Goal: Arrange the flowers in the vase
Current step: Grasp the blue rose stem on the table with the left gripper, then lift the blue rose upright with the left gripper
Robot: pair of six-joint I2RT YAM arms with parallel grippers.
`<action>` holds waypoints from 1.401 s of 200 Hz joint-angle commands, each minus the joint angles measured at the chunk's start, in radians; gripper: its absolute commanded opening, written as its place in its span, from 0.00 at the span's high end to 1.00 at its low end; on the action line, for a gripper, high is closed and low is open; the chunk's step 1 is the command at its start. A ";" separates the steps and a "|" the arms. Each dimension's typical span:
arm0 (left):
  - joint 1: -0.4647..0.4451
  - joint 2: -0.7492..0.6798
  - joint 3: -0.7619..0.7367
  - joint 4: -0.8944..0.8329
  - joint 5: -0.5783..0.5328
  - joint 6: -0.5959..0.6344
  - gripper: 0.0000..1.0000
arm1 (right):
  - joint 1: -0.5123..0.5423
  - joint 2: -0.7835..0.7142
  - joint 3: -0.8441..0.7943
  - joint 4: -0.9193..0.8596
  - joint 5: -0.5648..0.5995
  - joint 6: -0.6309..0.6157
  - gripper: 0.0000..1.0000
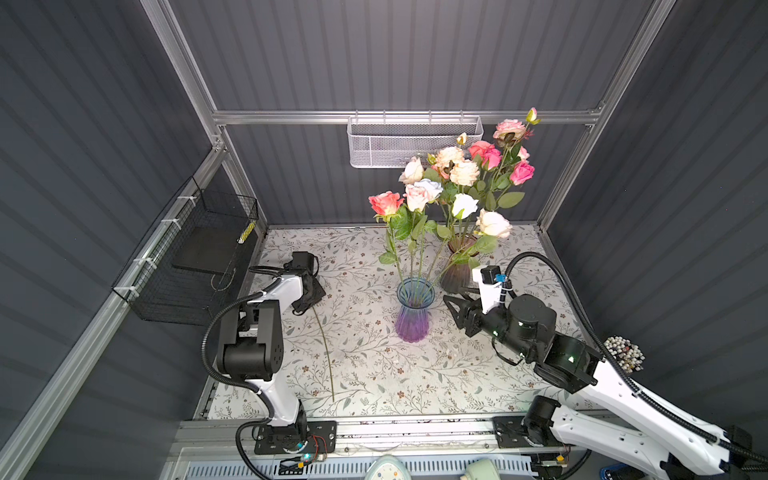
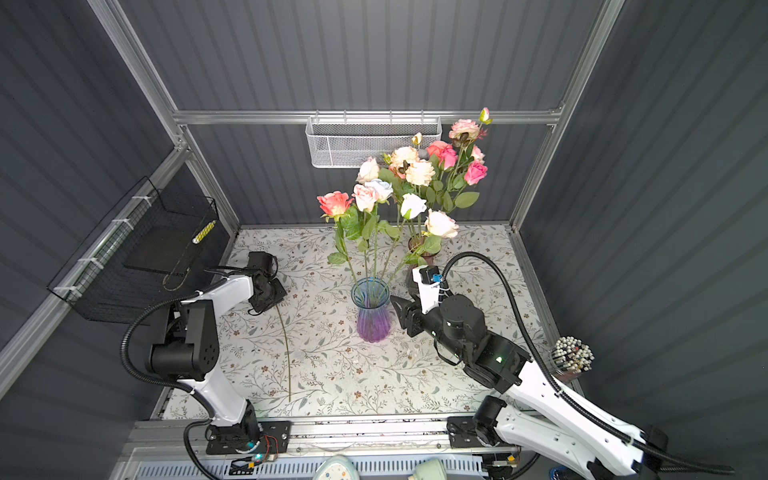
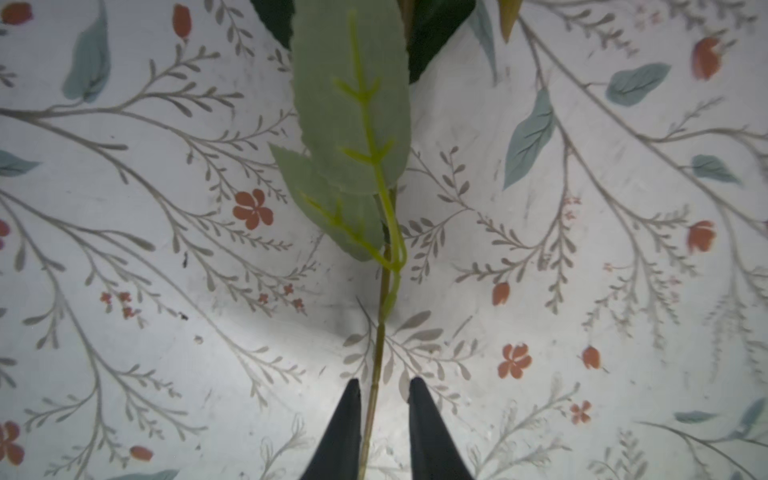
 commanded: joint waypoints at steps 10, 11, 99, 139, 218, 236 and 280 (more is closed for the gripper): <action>-0.004 0.049 0.050 -0.048 -0.053 0.080 0.77 | -0.003 -0.010 0.021 0.012 0.008 -0.001 0.44; -0.004 0.051 0.050 -0.048 -0.054 0.081 0.77 | -0.003 -0.010 0.021 0.011 0.008 0.000 0.44; -0.004 0.067 0.061 -0.024 -0.018 0.090 0.99 | -0.003 -0.024 0.010 0.011 0.013 -0.003 0.43; -0.009 -0.019 0.073 -0.045 0.038 0.082 1.00 | -0.003 -0.021 0.011 0.009 0.009 0.001 0.43; -0.146 -0.309 0.173 -0.056 0.058 0.137 1.00 | -0.003 0.009 0.055 0.006 -0.057 0.004 0.43; -0.181 -0.412 0.155 0.022 0.084 0.160 1.00 | -0.001 0.022 0.080 -0.002 -0.079 -0.004 0.43; -0.221 -0.687 0.082 0.176 0.096 0.275 1.00 | 0.010 0.056 0.132 -0.014 -0.113 -0.012 0.41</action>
